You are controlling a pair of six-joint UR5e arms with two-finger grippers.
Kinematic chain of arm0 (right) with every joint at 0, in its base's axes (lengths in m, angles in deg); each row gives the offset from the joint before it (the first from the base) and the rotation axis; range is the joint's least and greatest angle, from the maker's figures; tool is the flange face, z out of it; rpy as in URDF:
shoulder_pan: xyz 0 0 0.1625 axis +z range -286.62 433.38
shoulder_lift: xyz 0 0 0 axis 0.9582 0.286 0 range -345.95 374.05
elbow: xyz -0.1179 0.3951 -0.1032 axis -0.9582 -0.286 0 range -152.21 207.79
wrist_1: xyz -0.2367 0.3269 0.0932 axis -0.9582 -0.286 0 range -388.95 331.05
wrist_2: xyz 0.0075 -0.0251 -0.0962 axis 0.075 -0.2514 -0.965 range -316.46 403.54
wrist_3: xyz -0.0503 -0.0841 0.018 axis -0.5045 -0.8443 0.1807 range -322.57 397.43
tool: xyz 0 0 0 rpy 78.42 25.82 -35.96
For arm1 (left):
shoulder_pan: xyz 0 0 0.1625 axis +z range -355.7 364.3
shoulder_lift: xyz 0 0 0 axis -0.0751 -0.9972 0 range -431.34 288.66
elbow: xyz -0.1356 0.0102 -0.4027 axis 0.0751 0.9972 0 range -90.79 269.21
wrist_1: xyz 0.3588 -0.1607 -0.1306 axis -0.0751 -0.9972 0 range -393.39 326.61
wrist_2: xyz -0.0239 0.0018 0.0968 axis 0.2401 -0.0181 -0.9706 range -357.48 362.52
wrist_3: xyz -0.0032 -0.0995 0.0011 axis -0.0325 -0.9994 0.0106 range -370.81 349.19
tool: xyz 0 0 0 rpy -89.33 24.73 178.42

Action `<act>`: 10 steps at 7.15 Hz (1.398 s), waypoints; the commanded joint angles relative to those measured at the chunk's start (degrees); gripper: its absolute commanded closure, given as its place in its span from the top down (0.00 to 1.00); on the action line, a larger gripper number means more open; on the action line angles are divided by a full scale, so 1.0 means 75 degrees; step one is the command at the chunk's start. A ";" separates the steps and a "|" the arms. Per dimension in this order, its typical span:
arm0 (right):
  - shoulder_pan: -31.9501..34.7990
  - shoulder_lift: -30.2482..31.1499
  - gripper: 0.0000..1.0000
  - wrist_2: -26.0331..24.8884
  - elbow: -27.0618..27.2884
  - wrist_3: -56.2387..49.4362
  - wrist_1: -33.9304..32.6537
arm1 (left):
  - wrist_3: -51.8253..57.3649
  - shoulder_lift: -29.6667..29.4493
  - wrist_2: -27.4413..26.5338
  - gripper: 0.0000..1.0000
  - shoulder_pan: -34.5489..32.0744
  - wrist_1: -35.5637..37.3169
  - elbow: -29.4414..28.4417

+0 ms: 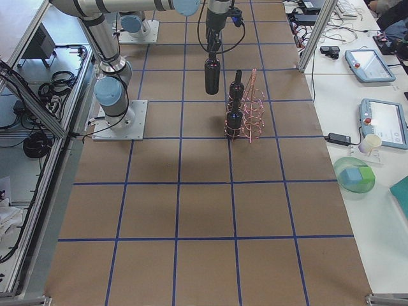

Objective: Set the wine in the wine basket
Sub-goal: 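Lower the bottle with the right gripper into the rack's top slot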

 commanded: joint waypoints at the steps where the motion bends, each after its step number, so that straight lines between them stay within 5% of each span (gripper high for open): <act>1: -0.0860 -0.0104 0.00 -0.0031 -0.0333 -0.1120 0.0040 | 0.0000 0.0002 0.0015 1.00 -0.0001 0.0000 0.0000; 10: -0.0852 -0.1323 0.00 -0.0031 -0.1038 -0.1441 -0.0980 | -0.0012 0.0002 0.0015 1.00 -0.0001 0.0000 0.0000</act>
